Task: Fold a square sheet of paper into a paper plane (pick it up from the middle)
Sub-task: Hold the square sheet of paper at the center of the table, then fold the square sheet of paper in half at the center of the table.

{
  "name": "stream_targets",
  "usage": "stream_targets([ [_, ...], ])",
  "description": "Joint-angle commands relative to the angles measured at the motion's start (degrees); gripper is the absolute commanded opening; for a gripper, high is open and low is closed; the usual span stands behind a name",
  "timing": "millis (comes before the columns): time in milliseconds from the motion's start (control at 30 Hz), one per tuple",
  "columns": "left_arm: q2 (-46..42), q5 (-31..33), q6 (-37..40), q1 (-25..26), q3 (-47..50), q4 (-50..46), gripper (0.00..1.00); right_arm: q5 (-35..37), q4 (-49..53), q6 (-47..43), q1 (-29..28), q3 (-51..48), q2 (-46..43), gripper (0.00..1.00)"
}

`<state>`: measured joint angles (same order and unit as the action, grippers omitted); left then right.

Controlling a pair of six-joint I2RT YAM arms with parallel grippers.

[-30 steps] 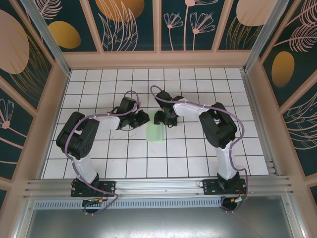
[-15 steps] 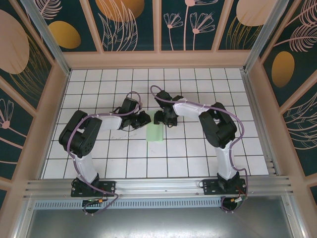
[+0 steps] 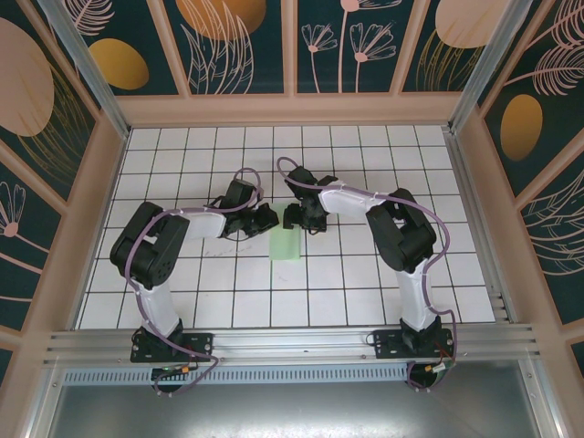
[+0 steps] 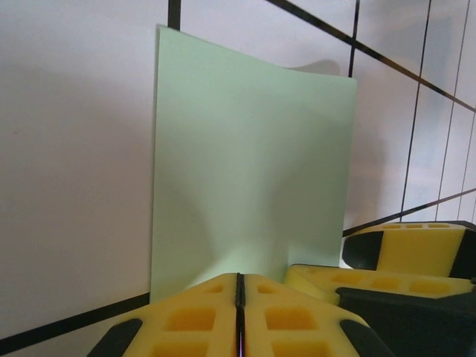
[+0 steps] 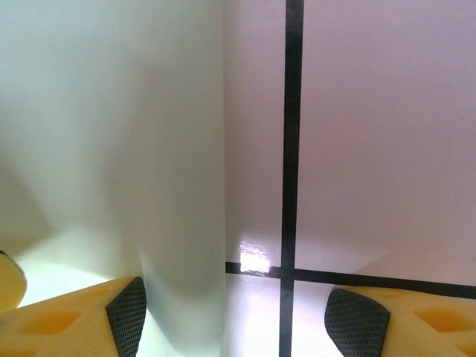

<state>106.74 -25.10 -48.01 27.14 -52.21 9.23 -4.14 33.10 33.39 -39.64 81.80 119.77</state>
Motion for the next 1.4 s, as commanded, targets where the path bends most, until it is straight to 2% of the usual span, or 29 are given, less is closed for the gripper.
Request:
stream_targets([
  [0,1.5,0.0,1.6,0.5,-1.5,-2.0,0.10,-2.0,-6.5,-0.4,0.4,-5.8,15.7,0.74],
  [267,2.5,3.5,2.6,0.6,-0.8,-7.0,0.03,-1.9,-6.2,-0.4,0.3,-5.9,14.9,0.74],
  [433,3.1,5.6,2.9,0.6,1.7,-8.8,0.00,-3.2,-5.8,-0.4,0.4,-5.9,10.8,0.73],
  [700,4.2,6.9,3.9,0.6,3.9,-9.4,0.00,-8.7,-5.9,-1.4,4.2,-5.5,-5.3,0.72],
  [867,4.8,7.8,4.2,0.5,4.0,-9.9,0.00,-12.3,-9.6,-2.3,6.1,-7.2,-15.2,0.72],
  [900,4.8,7.7,4.0,0.6,4.1,-9.8,0.00,-12.6,-11.1,-2.1,6.1,-7.8,-16.4,0.69],
  [933,4.7,7.9,4.0,0.6,4.2,-9.7,0.00,-13.1,-12.4,-1.7,6.1,-8.3,-16.9,0.61],
  [1000,4.6,8.3,4.0,0.6,4.3,-9.9,0.00,-16.8,-15.9,0.0,5.9,-9.2,-16.2,0.34],
  [1100,4.6,8.5,4.0,0.6,4.6,-10.2,0.00,-18.8,-19.7,2.2,4.7,-9.4,-14.0,0.13],
  [1233,4.6,8.9,4.0,0.6,4.7,-10.9,0.00,-18.4,-20.2,3.0,3.3,-6.8,-9.9,0.00],
  [1367,4.6,9.4,3.8,0.6,4.9,-11.4,0.00,-17.7,-18.0,2.5,2.1,-3.6,-5.5,0.00],
])
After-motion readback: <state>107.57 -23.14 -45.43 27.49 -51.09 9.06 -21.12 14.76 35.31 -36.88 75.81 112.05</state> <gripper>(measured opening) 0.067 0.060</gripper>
